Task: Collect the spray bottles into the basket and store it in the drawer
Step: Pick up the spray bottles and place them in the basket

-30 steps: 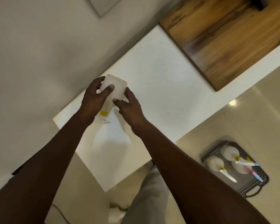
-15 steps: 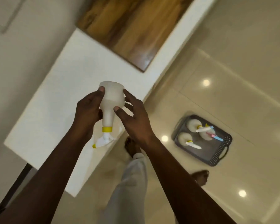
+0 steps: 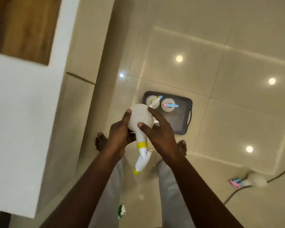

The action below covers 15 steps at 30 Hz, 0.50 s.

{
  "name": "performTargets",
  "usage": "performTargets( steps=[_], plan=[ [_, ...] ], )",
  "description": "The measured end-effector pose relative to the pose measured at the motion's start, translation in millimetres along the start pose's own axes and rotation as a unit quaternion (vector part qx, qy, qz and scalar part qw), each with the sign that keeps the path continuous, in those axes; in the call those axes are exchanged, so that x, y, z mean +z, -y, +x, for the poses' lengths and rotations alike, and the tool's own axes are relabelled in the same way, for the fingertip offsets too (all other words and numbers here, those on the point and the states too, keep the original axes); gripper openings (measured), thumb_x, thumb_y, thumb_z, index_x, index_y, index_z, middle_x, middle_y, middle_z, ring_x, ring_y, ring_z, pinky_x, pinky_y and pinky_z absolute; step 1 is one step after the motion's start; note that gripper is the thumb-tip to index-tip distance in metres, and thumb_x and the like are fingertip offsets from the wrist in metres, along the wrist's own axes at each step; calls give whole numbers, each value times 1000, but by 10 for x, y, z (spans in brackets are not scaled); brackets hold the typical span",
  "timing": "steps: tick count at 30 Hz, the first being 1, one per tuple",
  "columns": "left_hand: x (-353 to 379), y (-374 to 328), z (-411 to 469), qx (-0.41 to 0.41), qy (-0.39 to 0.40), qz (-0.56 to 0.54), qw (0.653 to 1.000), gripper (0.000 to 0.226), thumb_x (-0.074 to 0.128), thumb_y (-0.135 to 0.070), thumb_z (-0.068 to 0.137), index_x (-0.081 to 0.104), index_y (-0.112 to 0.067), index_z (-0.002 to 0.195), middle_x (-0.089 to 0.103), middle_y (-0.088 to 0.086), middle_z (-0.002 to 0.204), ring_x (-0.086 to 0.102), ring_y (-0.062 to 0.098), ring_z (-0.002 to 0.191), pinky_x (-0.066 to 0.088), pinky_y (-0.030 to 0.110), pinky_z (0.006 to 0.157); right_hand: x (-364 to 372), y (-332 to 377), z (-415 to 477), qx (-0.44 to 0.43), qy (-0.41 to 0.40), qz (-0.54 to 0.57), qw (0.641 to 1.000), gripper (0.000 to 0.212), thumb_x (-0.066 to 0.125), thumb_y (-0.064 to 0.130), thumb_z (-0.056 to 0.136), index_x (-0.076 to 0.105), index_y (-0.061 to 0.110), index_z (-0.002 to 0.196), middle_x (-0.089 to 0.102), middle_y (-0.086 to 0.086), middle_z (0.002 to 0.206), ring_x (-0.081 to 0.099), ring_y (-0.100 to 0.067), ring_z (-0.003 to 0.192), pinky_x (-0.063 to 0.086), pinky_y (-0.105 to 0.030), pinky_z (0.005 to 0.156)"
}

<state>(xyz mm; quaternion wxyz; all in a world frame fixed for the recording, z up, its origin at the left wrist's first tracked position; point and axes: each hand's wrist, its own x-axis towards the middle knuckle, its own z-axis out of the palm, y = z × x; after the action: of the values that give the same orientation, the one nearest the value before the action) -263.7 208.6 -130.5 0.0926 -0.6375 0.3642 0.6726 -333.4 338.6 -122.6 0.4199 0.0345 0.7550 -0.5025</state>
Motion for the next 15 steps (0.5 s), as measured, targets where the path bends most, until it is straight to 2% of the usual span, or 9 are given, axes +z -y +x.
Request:
performTargets(
  steps=[3,4,6,8,11,13,15],
  plan=[
    [404,430,102,-48,24,16,998,52,69,-60,91,72,-10,106,82,17,91,82,33,84,65,36,64,-413,-389,-35,33,-28,-13,999,66,84,40,87,57,39,147,61,13,148,62,-7,130,58,-33,105],
    [531,574,148,-65,30,19,997,54,68,-60,93,72,-9,107,82,19,92,82,34,85,65,35,63,-532,-540,-35,54,-38,-20,998,67,84,46,85,58,42,146,61,14,147,60,-7,132,56,-33,107],
    [755,845,248,-99,46,15,994,57,62,-58,97,70,-6,118,80,22,102,81,35,91,65,38,66,-723,-827,-6,97,-53,-60,992,74,78,66,76,57,48,144,62,13,146,55,-15,140,46,-47,117],
    [974,1097,392,-125,51,-2,991,58,56,-54,102,66,-6,131,77,21,112,78,34,97,65,39,69,-865,-1107,84,130,-57,-80,987,81,73,74,70,55,49,145,61,12,148,48,-25,146,38,-55,121],
    [1232,1370,663,-162,47,-44,985,59,57,-52,102,63,-4,136,76,19,106,78,29,81,63,34,58,-993,-1476,303,152,-81,-55,984,78,79,65,74,59,40,145,64,10,145,55,-23,139,44,-51,118],
    [1344,1522,892,-200,48,-66,976,60,62,-54,98,65,-3,130,79,19,93,79,30,67,62,34,54,-1053,-1705,527,169,-85,-29,981,74,82,58,78,62,35,145,66,6,144,60,-23,134,47,-51,116],
    [1414,1641,1126,-231,53,-90,967,60,64,-55,96,65,-1,123,80,20,79,79,32,63,62,36,52,-1095,-1908,786,183,-81,4,980,69,84,46,84,63,25,146,66,0,144,64,-23,130,50,-49,114]
  ],
)
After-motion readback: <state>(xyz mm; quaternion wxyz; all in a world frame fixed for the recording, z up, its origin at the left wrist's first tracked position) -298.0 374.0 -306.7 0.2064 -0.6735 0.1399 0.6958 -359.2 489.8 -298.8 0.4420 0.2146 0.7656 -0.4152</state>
